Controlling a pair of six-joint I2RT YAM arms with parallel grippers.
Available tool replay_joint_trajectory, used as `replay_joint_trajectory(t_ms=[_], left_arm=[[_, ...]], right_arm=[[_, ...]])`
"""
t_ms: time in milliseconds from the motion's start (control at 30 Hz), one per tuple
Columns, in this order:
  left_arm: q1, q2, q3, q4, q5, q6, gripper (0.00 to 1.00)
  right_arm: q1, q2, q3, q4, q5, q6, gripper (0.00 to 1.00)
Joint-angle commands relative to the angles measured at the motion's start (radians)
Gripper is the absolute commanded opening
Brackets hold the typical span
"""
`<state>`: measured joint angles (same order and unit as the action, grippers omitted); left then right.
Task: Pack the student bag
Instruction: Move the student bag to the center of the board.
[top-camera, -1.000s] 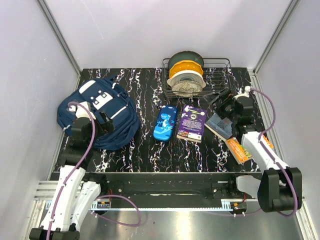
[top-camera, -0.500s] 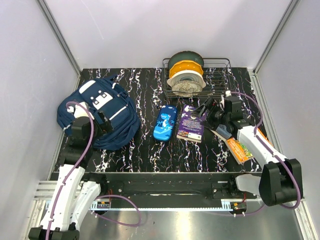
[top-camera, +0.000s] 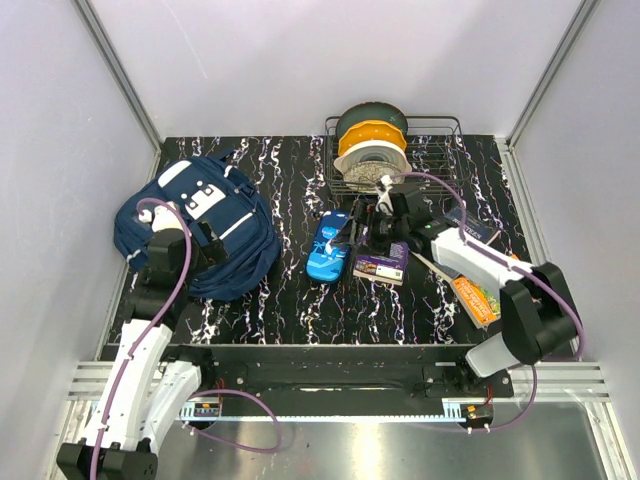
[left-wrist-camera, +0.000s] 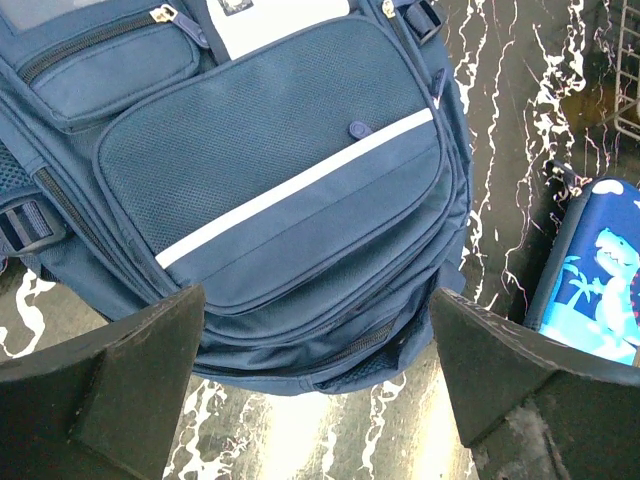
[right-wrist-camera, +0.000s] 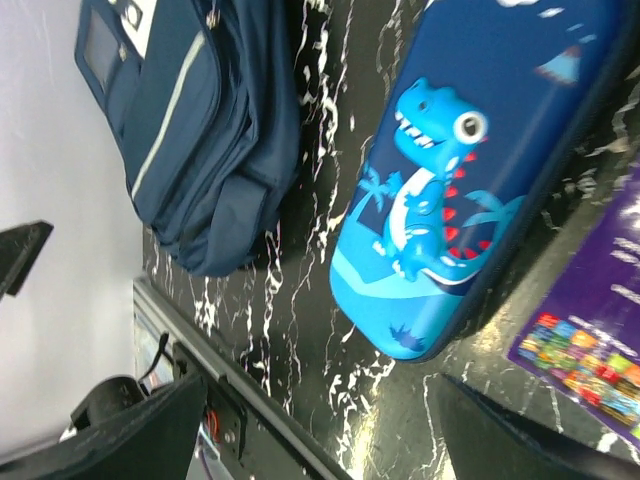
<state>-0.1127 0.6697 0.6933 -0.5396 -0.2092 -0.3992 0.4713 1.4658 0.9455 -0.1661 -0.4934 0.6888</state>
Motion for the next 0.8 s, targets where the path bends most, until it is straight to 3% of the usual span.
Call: replay_joint_trajectory(t_ms=[0,767], left_arm=[[-0.001,-0.001,0.025,0.027,0.019,-0.001,0.99],[-0.001,-0.022,0.026,0.026,0.013,0.003,0.99]], right_arm=[[0.059,0.092,0.107,0.043,0.019,-0.018,1.00],[0.237,0.508,0.515,0.036,0.041,0.046,0.96]])
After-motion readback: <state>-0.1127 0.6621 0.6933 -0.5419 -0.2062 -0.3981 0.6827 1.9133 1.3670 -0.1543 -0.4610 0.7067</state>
